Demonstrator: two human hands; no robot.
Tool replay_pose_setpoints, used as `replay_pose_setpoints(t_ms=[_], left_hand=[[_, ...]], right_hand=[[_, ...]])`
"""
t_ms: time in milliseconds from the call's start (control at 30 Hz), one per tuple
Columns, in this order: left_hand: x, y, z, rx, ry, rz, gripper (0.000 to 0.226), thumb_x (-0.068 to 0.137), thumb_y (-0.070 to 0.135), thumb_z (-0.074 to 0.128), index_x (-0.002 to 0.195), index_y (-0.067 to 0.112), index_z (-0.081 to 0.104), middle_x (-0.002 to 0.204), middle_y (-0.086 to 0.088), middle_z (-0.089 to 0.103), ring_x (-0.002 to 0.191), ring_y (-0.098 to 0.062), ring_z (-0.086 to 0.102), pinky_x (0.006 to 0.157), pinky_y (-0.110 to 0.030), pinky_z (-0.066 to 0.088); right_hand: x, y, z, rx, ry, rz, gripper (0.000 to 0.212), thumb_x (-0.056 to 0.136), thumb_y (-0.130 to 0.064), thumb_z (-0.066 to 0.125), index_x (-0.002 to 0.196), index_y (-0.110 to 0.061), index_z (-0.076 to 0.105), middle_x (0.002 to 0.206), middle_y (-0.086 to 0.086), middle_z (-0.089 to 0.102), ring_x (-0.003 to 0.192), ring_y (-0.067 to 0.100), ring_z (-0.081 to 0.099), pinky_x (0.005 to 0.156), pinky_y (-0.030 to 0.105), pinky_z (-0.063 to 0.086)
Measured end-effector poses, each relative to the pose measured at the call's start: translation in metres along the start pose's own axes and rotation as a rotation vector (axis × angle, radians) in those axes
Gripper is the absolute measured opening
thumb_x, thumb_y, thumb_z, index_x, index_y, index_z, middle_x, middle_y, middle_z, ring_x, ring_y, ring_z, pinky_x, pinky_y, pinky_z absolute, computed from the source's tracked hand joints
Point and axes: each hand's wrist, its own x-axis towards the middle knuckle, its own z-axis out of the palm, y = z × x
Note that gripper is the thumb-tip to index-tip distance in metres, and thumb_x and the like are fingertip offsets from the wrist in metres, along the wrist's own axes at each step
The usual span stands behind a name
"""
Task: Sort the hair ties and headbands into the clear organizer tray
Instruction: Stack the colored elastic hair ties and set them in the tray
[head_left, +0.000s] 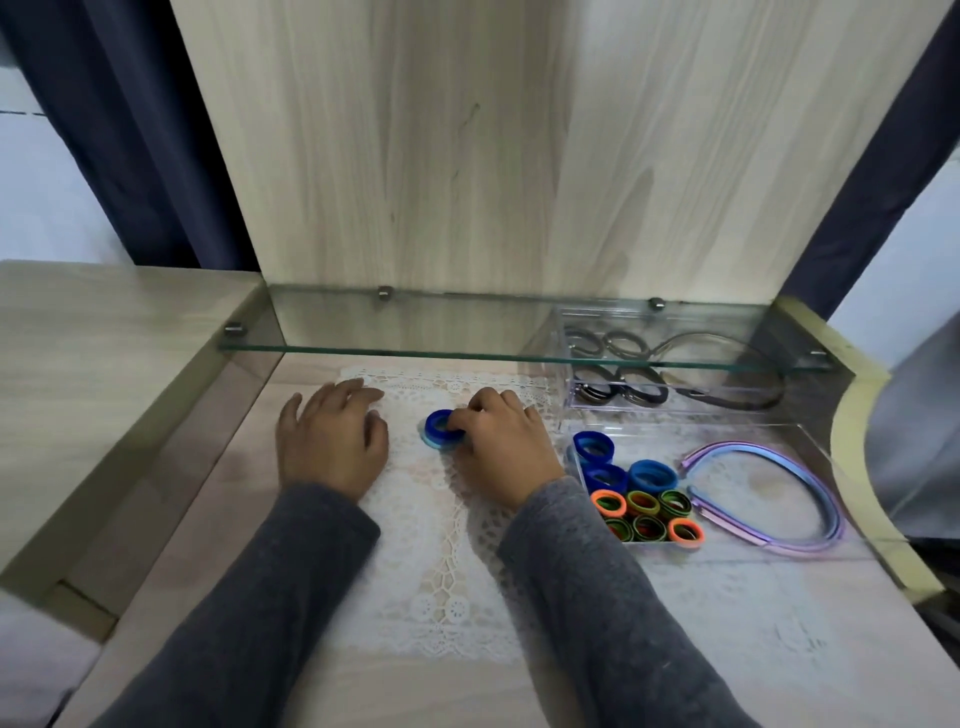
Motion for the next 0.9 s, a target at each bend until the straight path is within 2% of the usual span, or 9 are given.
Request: replay_pose_setpoints(t_ms=[100, 200, 333, 467, 533, 667, 767, 900], left_hand=[[-0.006, 0.006, -0.008, 0.076, 0.121, 0.144, 0.032, 0.084, 0.026, 0.044, 0.106, 0.028, 0.066, 0.112, 0.007, 0.068, 0.105, -0.016, 0.061, 0.103, -0.044, 0.029], [-0.017, 0.016, -0.012, 0.058, 0.129, 0.184, 0.033, 0.081, 0.026, 0.044, 0.104, 0.027, 0.068, 0.103, 0.007, 0.071, 0.099, -0.016, 0.064, 0.102, -0.043, 0.028], [-0.039, 0.034, -0.013, -0.091, -0.046, 0.066, 0.041, 0.090, 0.026, 0.041, 0.129, 0.030, 0.056, 0.119, 0.008, 0.067, 0.114, -0.011, 0.058, 0.113, -0.038, 0.017], [-0.056, 0.052, -0.026, -0.365, -0.176, -0.138, 0.049, 0.097, 0.020, 0.040, 0.145, 0.029, 0.040, 0.142, 0.002, 0.052, 0.132, -0.021, 0.041, 0.119, -0.033, 0.015], [-0.061, 0.056, -0.027, -0.432, -0.217, -0.141, 0.052, 0.096, 0.016, 0.041, 0.145, 0.030, 0.039, 0.146, -0.001, 0.048, 0.135, -0.023, 0.036, 0.118, -0.037, 0.018], [-0.064, 0.056, -0.022, -0.557, -0.246, -0.124, 0.053, 0.092, 0.013, 0.043, 0.140, 0.035, 0.044, 0.134, 0.007, 0.058, 0.126, -0.022, 0.047, 0.117, -0.040, 0.022], [-0.068, 0.061, -0.026, -0.759, -0.248, -0.176, 0.050, 0.090, 0.009, 0.045, 0.132, 0.037, 0.052, 0.119, 0.006, 0.064, 0.113, -0.016, 0.054, 0.099, -0.030, 0.038], [-0.071, 0.076, -0.037, -0.908, -0.254, -0.185, 0.049, 0.092, 0.004, 0.044, 0.134, 0.030, 0.052, 0.135, 0.011, 0.055, 0.117, -0.006, 0.049, 0.092, -0.019, 0.033]], right_hand=[[-0.006, 0.001, -0.004, -0.034, 0.004, 0.000, 0.037, 0.094, -0.020, 0.050, 0.130, -0.025, 0.057, 0.127, 0.005, 0.049, 0.119, 0.026, 0.040, 0.098, 0.042, 0.034], [-0.012, 0.000, -0.004, -0.055, 0.037, 0.002, 0.033, 0.094, -0.021, 0.051, 0.126, -0.027, 0.059, 0.124, 0.004, 0.051, 0.116, 0.026, 0.042, 0.095, 0.043, 0.036], [-0.019, -0.001, -0.001, -0.027, 0.070, 0.023, 0.034, 0.094, -0.016, 0.050, 0.124, -0.029, 0.060, 0.119, 0.004, 0.055, 0.112, 0.027, 0.046, 0.091, 0.042, 0.039], [-0.025, -0.003, -0.001, -0.001, 0.063, 0.048, 0.037, 0.094, -0.011, 0.047, 0.125, -0.027, 0.060, 0.116, 0.006, 0.057, 0.109, 0.029, 0.048, 0.089, 0.042, 0.041], [-0.027, -0.005, -0.003, -0.006, 0.053, 0.049, 0.037, 0.094, -0.010, 0.046, 0.125, -0.025, 0.059, 0.115, 0.008, 0.057, 0.108, 0.030, 0.050, 0.088, 0.042, 0.042], [-0.032, -0.009, -0.006, -0.016, 0.057, 0.020, 0.033, 0.095, -0.015, 0.048, 0.125, -0.024, 0.059, 0.111, 0.009, 0.057, 0.102, 0.032, 0.054, 0.083, 0.043, 0.046], [-0.035, -0.007, -0.014, -0.012, 0.069, -0.002, 0.033, 0.093, -0.011, 0.051, 0.123, -0.022, 0.060, 0.108, 0.010, 0.056, 0.098, 0.033, 0.056, 0.078, 0.041, 0.048], [-0.038, 0.004, -0.030, -0.035, 0.115, -0.018, 0.031, 0.094, -0.010, 0.052, 0.121, -0.025, 0.061, 0.107, 0.009, 0.056, 0.096, 0.033, 0.058, 0.077, 0.042, 0.051]])
